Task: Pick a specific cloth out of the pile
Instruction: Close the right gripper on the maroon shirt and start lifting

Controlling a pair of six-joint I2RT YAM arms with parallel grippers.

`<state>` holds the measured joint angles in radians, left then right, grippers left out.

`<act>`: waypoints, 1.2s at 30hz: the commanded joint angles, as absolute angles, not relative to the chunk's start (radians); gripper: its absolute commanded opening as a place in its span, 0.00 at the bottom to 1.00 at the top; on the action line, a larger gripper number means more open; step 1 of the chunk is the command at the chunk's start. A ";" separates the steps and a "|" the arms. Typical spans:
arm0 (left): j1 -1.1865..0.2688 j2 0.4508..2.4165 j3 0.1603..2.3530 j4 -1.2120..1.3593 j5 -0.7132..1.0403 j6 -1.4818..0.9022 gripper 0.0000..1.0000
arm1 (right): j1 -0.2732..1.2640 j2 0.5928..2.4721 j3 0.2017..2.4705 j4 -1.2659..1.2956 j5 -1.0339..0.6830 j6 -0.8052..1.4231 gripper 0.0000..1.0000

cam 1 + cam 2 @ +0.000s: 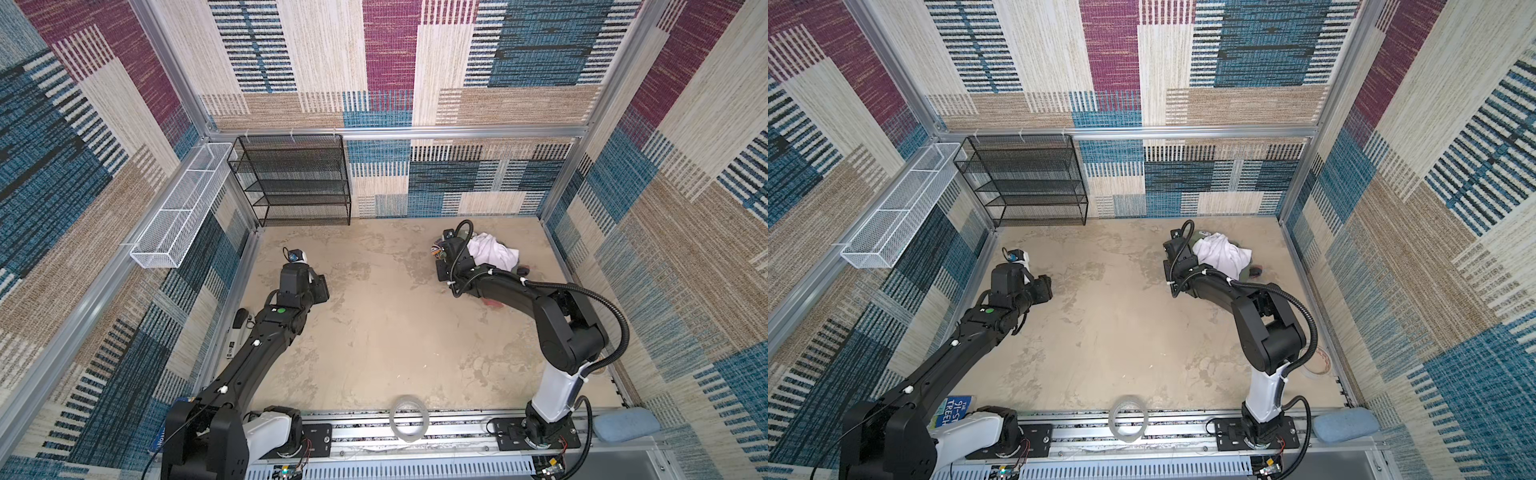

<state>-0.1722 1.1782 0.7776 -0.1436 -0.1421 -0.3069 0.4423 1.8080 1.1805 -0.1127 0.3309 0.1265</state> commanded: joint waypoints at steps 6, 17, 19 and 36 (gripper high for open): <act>-0.172 1.196 0.805 -0.136 -0.113 -0.335 0.63 | 0.359 1.689 1.123 -0.037 0.183 0.173 0.00; -0.172 1.211 0.818 -0.129 -0.085 -0.371 0.62 | 0.307 1.548 1.085 -0.035 0.105 0.185 0.00; -0.172 1.207 0.819 -0.126 -0.084 -0.370 0.62 | 0.298 1.526 1.081 -0.035 0.091 0.189 0.00; -0.172 1.148 0.812 -0.136 -0.083 -0.387 0.62 | 0.240 1.389 1.039 -0.023 0.020 0.219 0.00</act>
